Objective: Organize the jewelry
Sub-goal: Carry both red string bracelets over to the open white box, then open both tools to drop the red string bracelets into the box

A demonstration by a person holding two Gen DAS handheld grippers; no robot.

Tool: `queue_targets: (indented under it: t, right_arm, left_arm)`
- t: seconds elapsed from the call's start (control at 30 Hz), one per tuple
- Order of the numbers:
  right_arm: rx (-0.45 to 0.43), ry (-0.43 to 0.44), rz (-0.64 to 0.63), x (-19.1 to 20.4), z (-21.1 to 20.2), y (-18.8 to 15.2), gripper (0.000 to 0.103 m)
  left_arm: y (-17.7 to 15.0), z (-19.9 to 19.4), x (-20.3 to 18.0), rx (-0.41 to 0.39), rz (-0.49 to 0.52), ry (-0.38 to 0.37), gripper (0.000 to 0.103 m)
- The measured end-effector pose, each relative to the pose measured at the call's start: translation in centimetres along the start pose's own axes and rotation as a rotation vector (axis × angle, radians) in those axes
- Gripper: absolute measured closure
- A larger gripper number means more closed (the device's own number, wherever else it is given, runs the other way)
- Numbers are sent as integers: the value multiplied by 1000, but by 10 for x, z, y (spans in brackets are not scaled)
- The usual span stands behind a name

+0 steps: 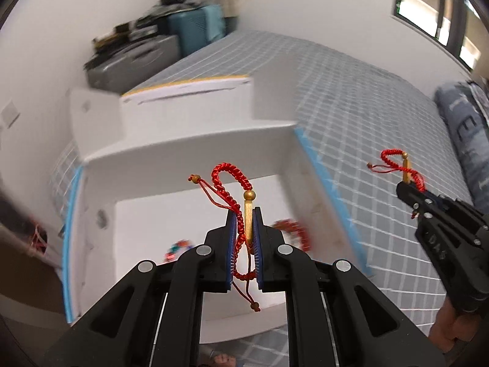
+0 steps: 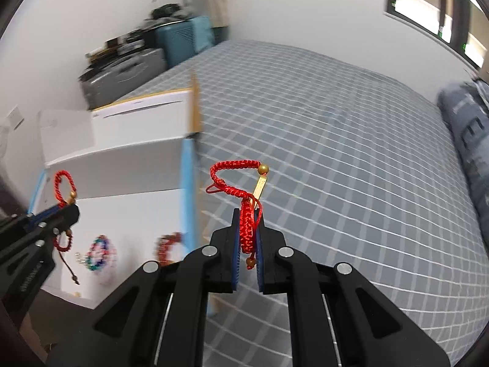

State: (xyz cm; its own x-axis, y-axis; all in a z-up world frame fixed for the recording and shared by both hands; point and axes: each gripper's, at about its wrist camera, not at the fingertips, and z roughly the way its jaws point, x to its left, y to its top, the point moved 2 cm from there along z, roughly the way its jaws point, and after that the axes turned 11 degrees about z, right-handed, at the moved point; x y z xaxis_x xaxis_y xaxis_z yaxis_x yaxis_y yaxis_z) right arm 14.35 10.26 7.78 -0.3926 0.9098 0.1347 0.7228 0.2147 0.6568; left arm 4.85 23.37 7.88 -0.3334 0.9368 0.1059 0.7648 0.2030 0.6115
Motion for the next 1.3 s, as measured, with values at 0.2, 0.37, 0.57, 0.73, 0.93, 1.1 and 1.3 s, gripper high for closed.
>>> queue_targets:
  t: [0.2, 0.37, 0.57, 0.73, 0.93, 1.1, 1.3]
  right_arm:
    - [51, 61, -94, 57, 17, -13, 96]
    - [109, 74, -144, 87, 36, -27, 96]
    - [186, 60, -161, 98, 66, -39, 95]
    - [225, 28, -153, 93, 86, -45, 93]
    - [240, 39, -153, 92, 92, -47, 93]
    - [225, 63, -130, 93, 86, -46, 57]
    - [177, 104, -119, 96, 69, -41, 31]
  left_arm:
    - [-25, 13, 54, 43, -78, 46, 93]
    - [-38, 24, 77, 82, -117, 55, 93]
    - [-47, 44, 88, 136, -115, 56, 93]
    - [-49, 52, 89, 157, -114, 63, 93]
    - [-49, 58, 91, 169, -116, 60, 90]
    - [-50, 57, 93, 170, -123, 67, 64]
    - [-53, 44, 105, 123, -153, 75, 37]
